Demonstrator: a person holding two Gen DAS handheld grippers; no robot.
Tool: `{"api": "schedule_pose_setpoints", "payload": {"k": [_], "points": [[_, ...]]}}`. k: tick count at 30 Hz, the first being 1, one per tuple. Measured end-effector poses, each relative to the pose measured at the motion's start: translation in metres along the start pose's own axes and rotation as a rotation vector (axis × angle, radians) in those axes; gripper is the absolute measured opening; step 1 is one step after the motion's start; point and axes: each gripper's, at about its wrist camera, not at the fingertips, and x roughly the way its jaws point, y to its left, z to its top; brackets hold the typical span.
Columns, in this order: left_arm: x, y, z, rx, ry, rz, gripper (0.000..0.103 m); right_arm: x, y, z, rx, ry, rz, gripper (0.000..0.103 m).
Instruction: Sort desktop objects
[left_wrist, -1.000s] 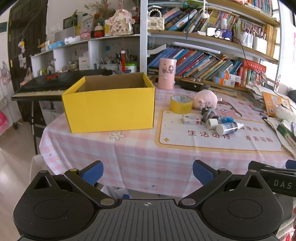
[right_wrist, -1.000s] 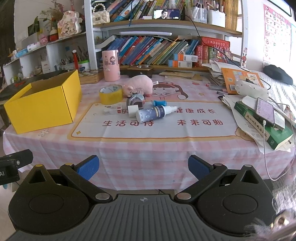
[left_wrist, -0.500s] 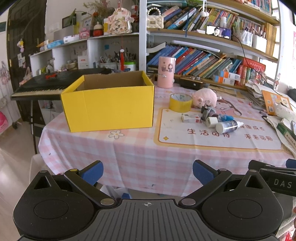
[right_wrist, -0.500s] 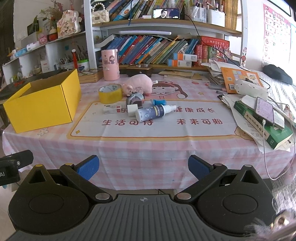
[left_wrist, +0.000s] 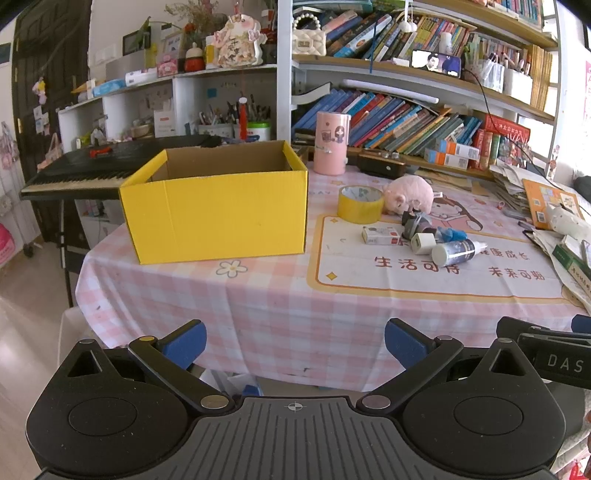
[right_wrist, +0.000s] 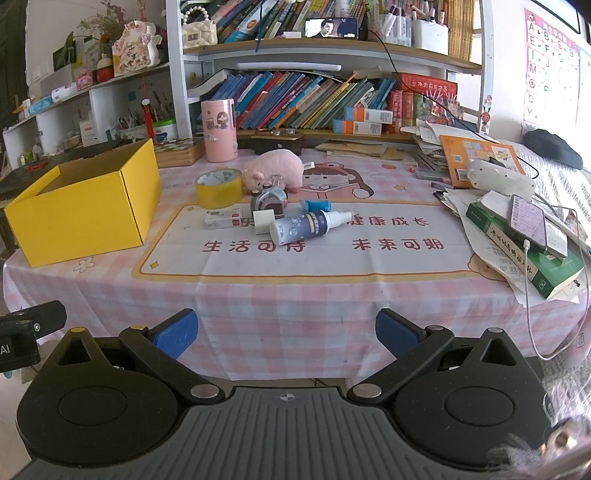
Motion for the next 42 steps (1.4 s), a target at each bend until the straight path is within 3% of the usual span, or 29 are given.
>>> {"api": "schedule_pose_setpoints", "payload": {"k": [42], "points": [[0.0044, 0.0028, 0.0037, 0.014, 0.021, -0.022, 0.103, 0.0027, 0.0001, 0.0032, 0.011, 0.008, -0.020, 0.103]]}}
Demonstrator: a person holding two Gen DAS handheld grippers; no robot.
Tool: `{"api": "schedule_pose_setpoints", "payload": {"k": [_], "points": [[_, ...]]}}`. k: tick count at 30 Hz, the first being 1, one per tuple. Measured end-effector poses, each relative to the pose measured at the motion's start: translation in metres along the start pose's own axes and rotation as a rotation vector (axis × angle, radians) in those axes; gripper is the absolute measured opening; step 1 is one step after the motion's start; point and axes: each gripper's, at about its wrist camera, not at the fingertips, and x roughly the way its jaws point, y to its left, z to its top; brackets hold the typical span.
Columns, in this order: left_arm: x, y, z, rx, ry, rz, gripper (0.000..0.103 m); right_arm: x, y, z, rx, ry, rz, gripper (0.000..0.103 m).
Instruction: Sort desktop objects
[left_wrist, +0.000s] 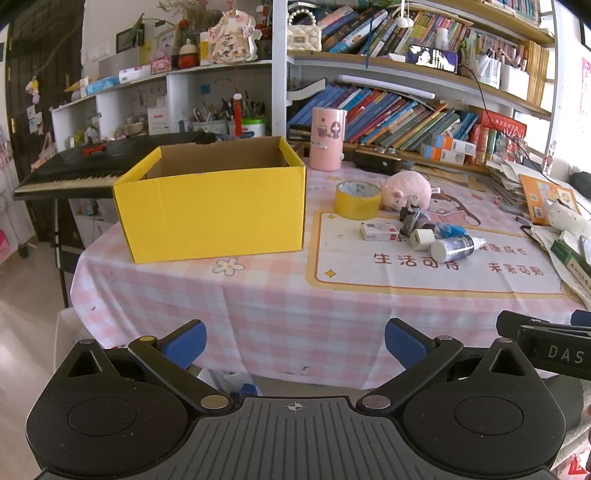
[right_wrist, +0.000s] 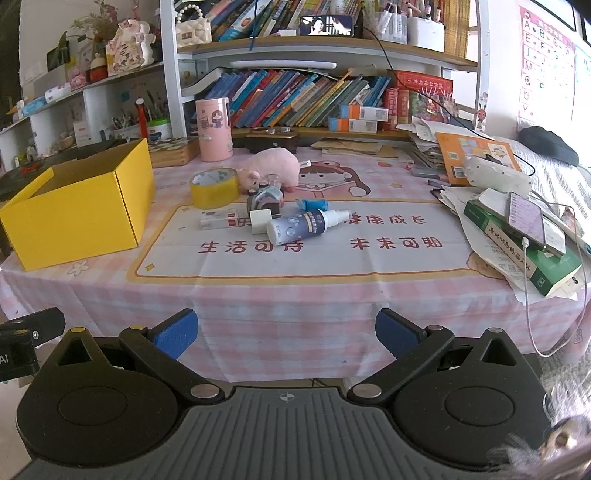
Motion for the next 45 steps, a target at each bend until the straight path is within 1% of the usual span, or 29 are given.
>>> {"api": "schedule_pose_setpoints", "payload": {"k": [10, 25, 35, 45], "points": [[0.006, 0.004, 0.003, 0.006, 0.009, -0.009, 0.103, 0.003, 0.008, 0.002, 0.000, 0.012, -0.011, 0.103], [0.025, -0.005, 0.009, 0.009, 0.035, -0.005, 0.103, 0.019, 0.000, 0.009, 0.003, 0.038, -0.013, 0.103], [0.043, -0.019, 0.026, 0.008, 0.022, -0.021, 0.103, 0.041, -0.011, 0.030, -0.005, 0.035, -0.002, 0.103], [0.070, -0.040, 0.044, -0.007, 0.029, -0.024, 0.103, 0.075, -0.027, 0.057, -0.028, 0.057, 0.009, 0.103]]}}
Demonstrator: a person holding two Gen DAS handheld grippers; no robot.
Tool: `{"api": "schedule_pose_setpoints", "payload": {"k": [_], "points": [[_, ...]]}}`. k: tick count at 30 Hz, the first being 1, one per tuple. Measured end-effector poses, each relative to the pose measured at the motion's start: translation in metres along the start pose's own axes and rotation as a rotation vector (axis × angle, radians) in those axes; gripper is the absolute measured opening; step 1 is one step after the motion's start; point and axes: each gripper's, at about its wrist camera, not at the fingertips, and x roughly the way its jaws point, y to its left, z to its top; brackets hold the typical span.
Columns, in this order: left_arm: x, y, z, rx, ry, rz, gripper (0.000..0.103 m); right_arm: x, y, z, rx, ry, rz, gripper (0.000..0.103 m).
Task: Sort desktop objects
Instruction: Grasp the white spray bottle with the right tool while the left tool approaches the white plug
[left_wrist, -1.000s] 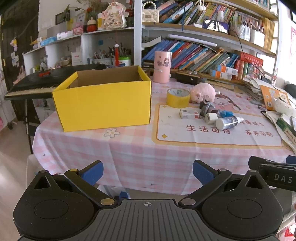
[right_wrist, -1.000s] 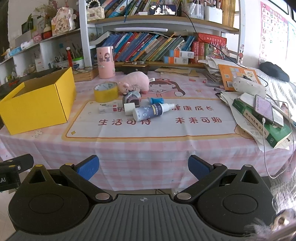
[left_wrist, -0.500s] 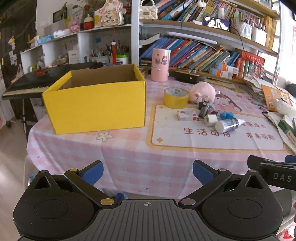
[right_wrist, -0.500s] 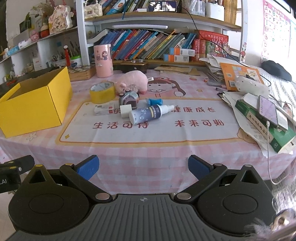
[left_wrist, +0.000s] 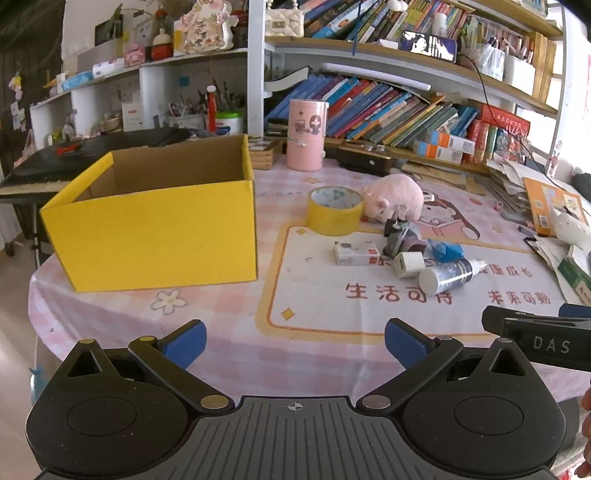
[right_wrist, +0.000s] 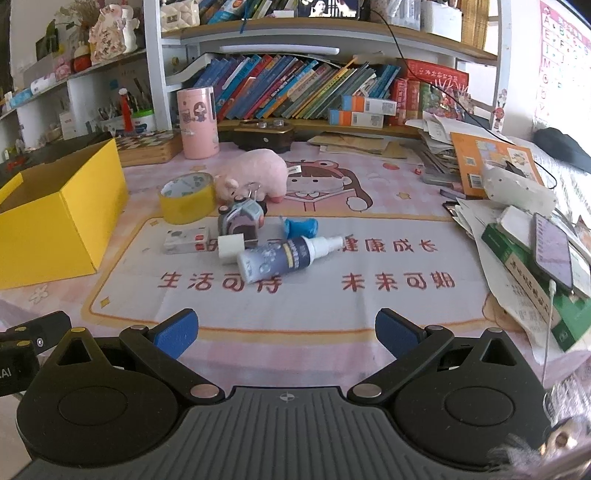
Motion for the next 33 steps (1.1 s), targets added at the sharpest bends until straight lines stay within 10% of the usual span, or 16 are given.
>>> {"api": "schedule_pose_setpoints", "payload": {"k": [8, 13, 25, 33], "points": [[0.016, -0.017, 0.013, -0.024, -0.011, 0.007, 0.103, 0.028, -0.019, 0.025, 0.021, 0.045, 0.041, 0.098], [0.021, -0.025, 0.021, -0.034, -0.014, 0.039, 0.103, 0.050, -0.029, 0.040, 0.045, 0.107, 0.082, 0.078], [0.028, -0.036, 0.030, -0.048, 0.003, 0.152, 0.103, 0.106, -0.053, 0.066, 0.305, 0.201, 0.121, 0.077], [0.025, -0.055, 0.034, 0.009, -0.028, 0.107, 0.103, 0.139, -0.039, 0.070, 0.250, 0.249, 0.132, 0.067]]}}
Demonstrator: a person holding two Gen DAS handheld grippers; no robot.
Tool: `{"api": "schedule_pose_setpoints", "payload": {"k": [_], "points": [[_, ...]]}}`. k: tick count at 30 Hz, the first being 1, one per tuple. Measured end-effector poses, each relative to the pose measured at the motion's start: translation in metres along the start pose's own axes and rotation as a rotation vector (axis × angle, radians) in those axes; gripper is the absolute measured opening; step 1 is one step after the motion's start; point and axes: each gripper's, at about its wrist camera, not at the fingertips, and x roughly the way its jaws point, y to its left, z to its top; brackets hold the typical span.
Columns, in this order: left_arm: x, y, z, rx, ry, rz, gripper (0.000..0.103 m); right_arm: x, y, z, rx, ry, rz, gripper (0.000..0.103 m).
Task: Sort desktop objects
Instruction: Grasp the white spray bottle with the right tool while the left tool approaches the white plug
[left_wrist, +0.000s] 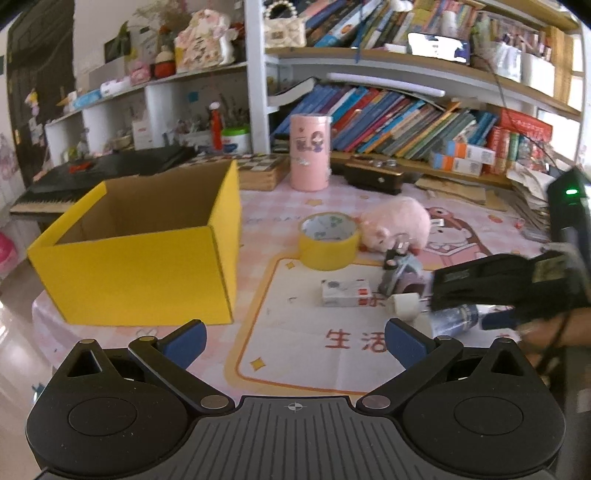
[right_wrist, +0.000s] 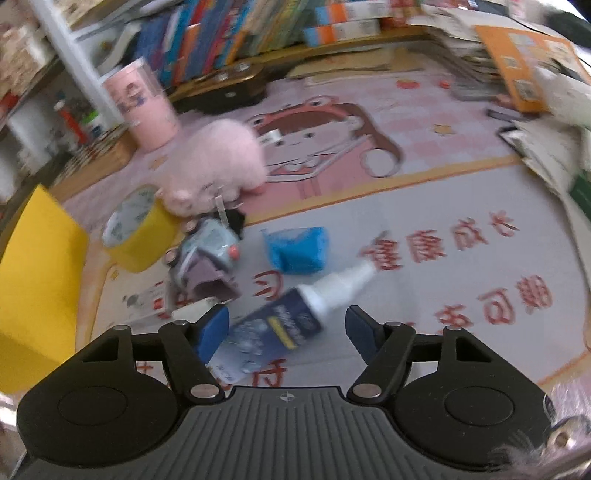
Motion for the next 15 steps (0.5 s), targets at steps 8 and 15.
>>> {"api": "schedule_pose_setpoints", "payload": {"k": [8, 15], "points": [[0.012, -0.017, 0.003, -0.002, 0.028, -0.023, 0.103, 0.002, -0.007, -0.005, -0.201, 0.047, 0.004, 0.038], [0.041, -0.054, 0.008, 0.024, 0.080, -0.097, 0.102, -0.008, -0.047, 0.006, -0.260, 0.010, -0.076, 0.030]]}}
